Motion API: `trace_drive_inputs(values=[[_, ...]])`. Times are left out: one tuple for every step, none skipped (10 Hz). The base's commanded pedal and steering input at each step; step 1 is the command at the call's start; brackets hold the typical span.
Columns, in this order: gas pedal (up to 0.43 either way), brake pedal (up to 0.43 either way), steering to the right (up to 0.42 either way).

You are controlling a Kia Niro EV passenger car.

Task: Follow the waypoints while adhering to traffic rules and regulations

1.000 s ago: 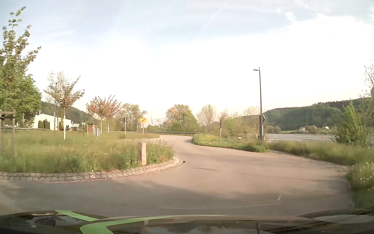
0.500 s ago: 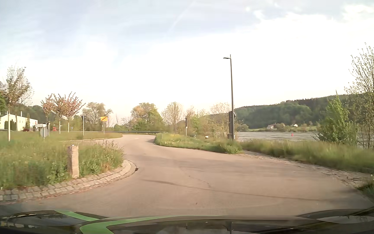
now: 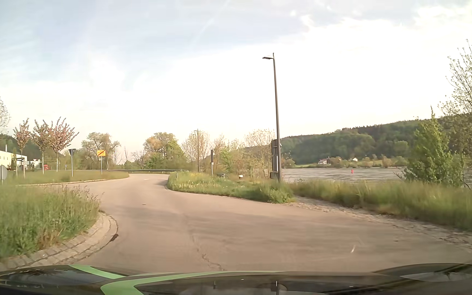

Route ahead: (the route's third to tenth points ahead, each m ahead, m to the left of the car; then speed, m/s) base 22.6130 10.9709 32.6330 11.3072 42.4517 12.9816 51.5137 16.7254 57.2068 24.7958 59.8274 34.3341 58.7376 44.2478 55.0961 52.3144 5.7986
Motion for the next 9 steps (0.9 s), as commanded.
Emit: trace_drive_inputs(values=[[0.11, 0.0, -0.06], [0.11, 0.0, -0.087], [0.11, 0.0, -0.111], [0.11, 0.0, -0.137], [0.11, 0.0, -0.161], [0.11, 0.0, -0.177], [0.11, 0.0, -0.195], [0.11, 0.0, -0.212], [0.11, 0.0, -0.224]])
